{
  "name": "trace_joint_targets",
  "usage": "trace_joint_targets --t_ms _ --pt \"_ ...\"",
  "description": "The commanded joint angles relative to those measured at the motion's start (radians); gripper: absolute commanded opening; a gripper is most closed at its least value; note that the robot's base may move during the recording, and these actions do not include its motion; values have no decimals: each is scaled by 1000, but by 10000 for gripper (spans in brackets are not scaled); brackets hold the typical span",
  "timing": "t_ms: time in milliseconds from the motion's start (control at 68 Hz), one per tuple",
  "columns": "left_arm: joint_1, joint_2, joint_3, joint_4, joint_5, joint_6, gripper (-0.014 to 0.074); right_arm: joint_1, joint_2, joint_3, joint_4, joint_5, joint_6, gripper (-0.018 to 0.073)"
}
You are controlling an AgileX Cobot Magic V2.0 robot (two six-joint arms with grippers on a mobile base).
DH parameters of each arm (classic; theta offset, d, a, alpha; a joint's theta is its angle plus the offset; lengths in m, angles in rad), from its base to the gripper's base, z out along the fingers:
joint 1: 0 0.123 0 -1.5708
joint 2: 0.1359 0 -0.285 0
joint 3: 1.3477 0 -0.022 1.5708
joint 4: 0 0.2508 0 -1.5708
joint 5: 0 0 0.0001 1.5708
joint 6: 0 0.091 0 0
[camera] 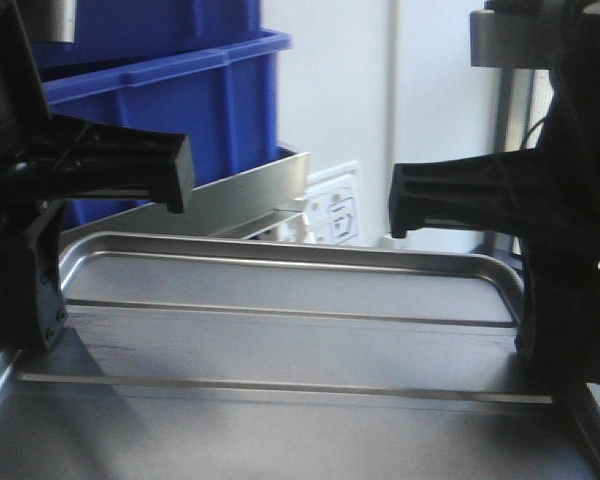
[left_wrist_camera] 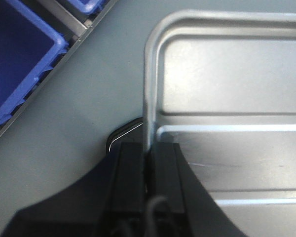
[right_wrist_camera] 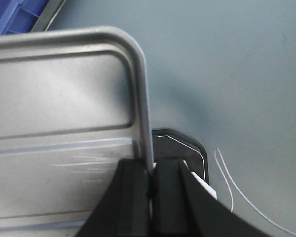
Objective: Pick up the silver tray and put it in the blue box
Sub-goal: 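Carry the tray with both grippers up to the large blue bin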
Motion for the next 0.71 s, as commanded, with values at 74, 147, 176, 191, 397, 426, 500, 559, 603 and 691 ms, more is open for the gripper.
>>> trace_joint_targets --t_ms 74,147,176,191,397,426,500,559,603,691 --pt "-12 -28 -25 -12 -25 3 -100 3 -30 -28 -30 -57 5 70" --pt "-12 -28 -25 -12 -25 3 -100 3 -30 -28 -30 -57 5 70" --pt "-12 -28 -25 -12 -25 3 -100 3 -30 -28 -30 -57 5 70" --pt "-12 -28 -25 -12 -25 3 -100 3 -30 -28 -30 -57 5 70" --pt "-12 -28 -25 -12 -25 3 -100 3 -30 -28 -30 -57 5 70" --pt "-12 -28 -25 -12 -25 3 -100 3 -30 -28 -30 -57 5 70" --pt "-12 -28 -25 -12 -25 3 -100 3 -30 -28 -30 -57 5 70" --pt "-12 -28 -25 -12 -25 3 -100 3 -30 -28 -30 -57 5 70" --pt "-12 -28 -25 -12 -25 3 -100 3 -30 -28 -30 -57 5 70" --pt "-12 -28 -25 -12 -25 3 -100 3 -30 -28 -30 -57 5 70"
